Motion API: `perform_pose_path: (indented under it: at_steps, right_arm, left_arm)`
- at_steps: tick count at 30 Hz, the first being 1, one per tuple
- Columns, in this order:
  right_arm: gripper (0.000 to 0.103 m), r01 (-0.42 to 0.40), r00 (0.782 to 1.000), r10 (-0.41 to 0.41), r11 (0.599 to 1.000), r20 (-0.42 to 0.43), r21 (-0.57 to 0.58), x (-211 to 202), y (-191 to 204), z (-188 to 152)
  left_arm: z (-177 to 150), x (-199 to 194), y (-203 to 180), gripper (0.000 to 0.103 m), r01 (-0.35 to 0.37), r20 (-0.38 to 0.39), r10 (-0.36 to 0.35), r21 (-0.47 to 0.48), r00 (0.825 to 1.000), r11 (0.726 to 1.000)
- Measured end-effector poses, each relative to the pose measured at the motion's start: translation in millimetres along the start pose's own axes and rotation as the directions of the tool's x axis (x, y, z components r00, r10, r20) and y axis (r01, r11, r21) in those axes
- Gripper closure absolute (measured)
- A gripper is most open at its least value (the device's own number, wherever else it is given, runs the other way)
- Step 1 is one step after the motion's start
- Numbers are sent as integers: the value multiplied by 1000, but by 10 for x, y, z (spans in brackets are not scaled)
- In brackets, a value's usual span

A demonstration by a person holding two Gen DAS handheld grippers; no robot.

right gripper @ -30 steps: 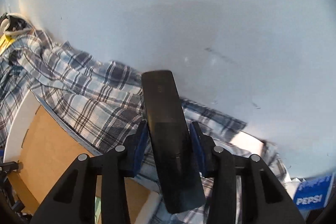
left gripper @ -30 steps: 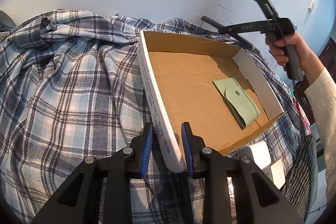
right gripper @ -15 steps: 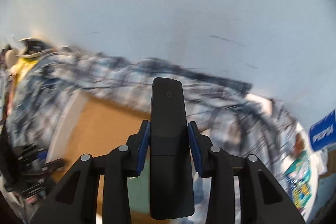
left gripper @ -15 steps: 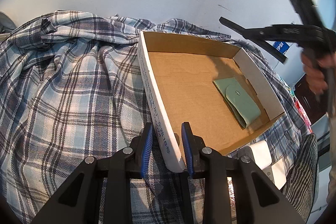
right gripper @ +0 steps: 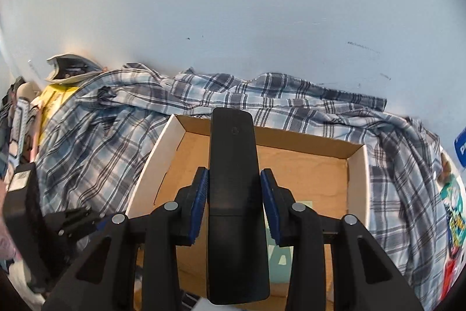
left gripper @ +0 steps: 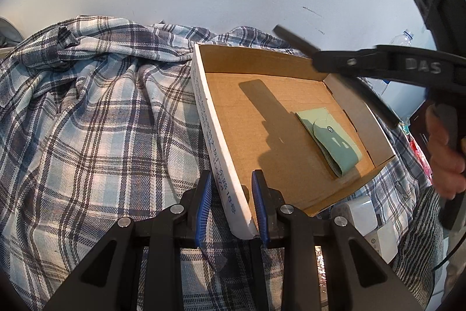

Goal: Organize rigid objects
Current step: 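Lower the black remote into the box beside the pouch and release, then move the right gripper down and grasp the white square tile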

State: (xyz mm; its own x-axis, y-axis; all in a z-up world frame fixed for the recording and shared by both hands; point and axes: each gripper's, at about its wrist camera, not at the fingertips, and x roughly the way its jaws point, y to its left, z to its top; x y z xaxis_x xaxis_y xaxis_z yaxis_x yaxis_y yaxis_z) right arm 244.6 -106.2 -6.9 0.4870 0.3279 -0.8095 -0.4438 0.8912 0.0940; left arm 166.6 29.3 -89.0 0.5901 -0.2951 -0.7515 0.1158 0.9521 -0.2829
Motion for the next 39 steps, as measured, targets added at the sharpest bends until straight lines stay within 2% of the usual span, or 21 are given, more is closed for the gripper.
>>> perform_pose_path:
  at_steps: [5, 14, 17, 21, 24, 26, 28, 29, 31, 33, 36, 37, 39]
  right_arm:
    - [68, 39, 999, -39, 999, -13, 22, 169, 64, -44]
    - [66, 44, 999, -42, 998, -31, 40, 287, 182, -130]
    - [46, 107, 994, -107, 993, 1, 43, 211, 204, -131]
    - [41, 136, 987, -141, 988, 76, 71, -85, 192, -169]
    - [39, 136, 982, -153, 980, 108, 146, -353, 138, -312]
    - [38, 192, 960, -225, 962, 165, 195, -552, 141, -489]
    - [33, 248, 902, -323, 931, 286, 269, -762, 178, -753]
    - [33, 252, 876, -345, 923, 337, 290, -826, 221, -881]
    - [33, 246, 848, -355, 921, 393, 302, -901, 313, -1098]
    - [33, 228, 830, -355, 920, 429, 319, -952, 392, -1315]
    - [33, 235, 786, -382, 912, 486, 335, -1013, 487, -1518]
    - [33, 237, 769, -388, 911, 508, 337, -1045, 526, -1567]
    - [33, 255, 717, -402, 912, 569, 322, -1116, 649, -1660]
  left_arm:
    - [0, 1, 1, 74, 0, 0, 0, 1, 1000, 1000]
    - [-1, 1, -2, 74, 0, 0, 0, 0, 1000, 1000]
    - [0, -5, -5, 75, 1, 4, -1, 1, 1000, 1000]
    - [2, -5, -3, 75, 0, 0, 0, 3, 1000, 1000]
    - [5, -4, 0, 75, 0, 1, 0, 4, 1000, 1000]
    - [6, -5, 2, 75, -2, 1, 2, 5, 1000, 1000]
    - [6, -3, -2, 74, -4, 2, 4, 7, 1000, 1000]
    - [7, -3, 2, 74, -5, 3, 5, 8, 1000, 1000]
    - [3, -14, -14, 74, -5, 3, 5, 8, 1000, 1000]
    - [1, -14, -18, 74, -5, 3, 5, 9, 1000, 1000]
    - [1, -20, -19, 74, -5, 3, 5, 9, 1000, 1000]
    - [2, -21, -17, 74, -5, 3, 5, 9, 1000, 1000]
    - [1, -20, -19, 74, -6, 3, 5, 9, 1000, 1000]
